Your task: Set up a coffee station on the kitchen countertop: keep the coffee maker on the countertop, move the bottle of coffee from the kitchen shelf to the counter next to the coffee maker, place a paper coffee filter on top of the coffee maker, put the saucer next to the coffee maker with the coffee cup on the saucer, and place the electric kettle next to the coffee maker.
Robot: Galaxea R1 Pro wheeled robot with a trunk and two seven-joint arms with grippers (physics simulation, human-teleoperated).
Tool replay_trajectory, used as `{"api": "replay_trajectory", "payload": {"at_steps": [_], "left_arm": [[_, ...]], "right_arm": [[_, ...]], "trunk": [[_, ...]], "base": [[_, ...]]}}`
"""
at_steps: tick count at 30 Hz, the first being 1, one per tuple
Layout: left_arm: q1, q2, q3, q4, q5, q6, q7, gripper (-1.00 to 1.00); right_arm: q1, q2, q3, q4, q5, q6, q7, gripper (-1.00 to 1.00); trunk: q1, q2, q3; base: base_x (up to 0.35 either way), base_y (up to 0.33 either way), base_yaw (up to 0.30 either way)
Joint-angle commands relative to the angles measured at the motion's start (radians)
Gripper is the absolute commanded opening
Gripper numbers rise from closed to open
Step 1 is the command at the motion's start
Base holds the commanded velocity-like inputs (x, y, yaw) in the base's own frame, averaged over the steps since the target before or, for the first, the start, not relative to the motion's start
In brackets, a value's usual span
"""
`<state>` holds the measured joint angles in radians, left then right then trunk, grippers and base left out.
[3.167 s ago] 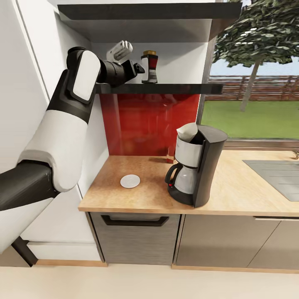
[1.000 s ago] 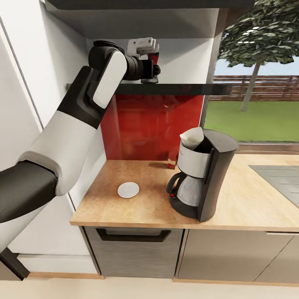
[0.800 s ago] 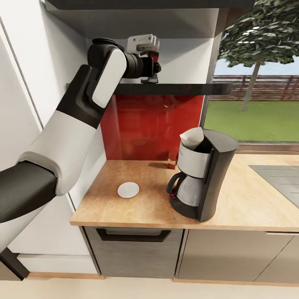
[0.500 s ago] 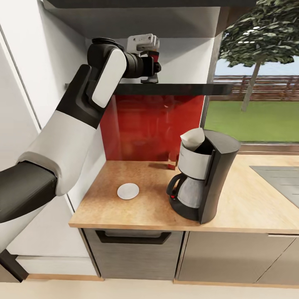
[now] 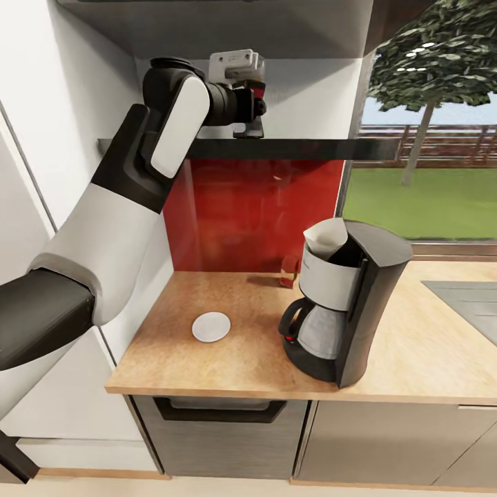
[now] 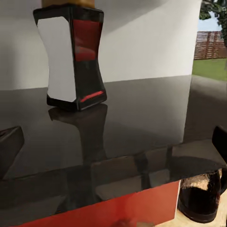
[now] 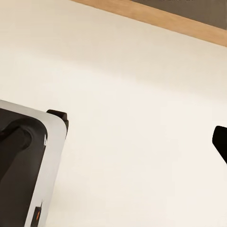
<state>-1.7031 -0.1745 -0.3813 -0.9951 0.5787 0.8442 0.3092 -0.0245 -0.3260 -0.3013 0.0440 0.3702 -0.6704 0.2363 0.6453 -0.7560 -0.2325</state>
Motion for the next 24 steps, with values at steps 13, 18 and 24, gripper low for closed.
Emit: {"api": "replay_trajectory", "payload": {"at_steps": [13,18,24], "left_arm": [[-0.001,0.000,-0.010,-0.028,0.012,0.004,0.253,1.00],[-0.001,0.000,-0.009,-0.007,0.012,0.004,0.255,1.00],[-0.001,0.000,-0.009,-0.015,0.012,0.004,0.252,1.00]], "right_arm": [[-0.002,-0.001,-0.009,0.004,0.003,-0.005,0.006,1.00],[-0.002,-0.001,-0.009,0.004,0.003,-0.005,0.006,1.00],[-0.002,-0.002,-0.010,0.004,0.003,-0.005,0.006,1.00]], "trunk": [[0.000,-0.001,-0.002],[0.000,-0.001,-0.002],[0.000,-0.001,-0.002]], "base": [[0.002,0.000,0.000],[0.000,0.000,0.000],[0.000,0.000,0.000]]}}
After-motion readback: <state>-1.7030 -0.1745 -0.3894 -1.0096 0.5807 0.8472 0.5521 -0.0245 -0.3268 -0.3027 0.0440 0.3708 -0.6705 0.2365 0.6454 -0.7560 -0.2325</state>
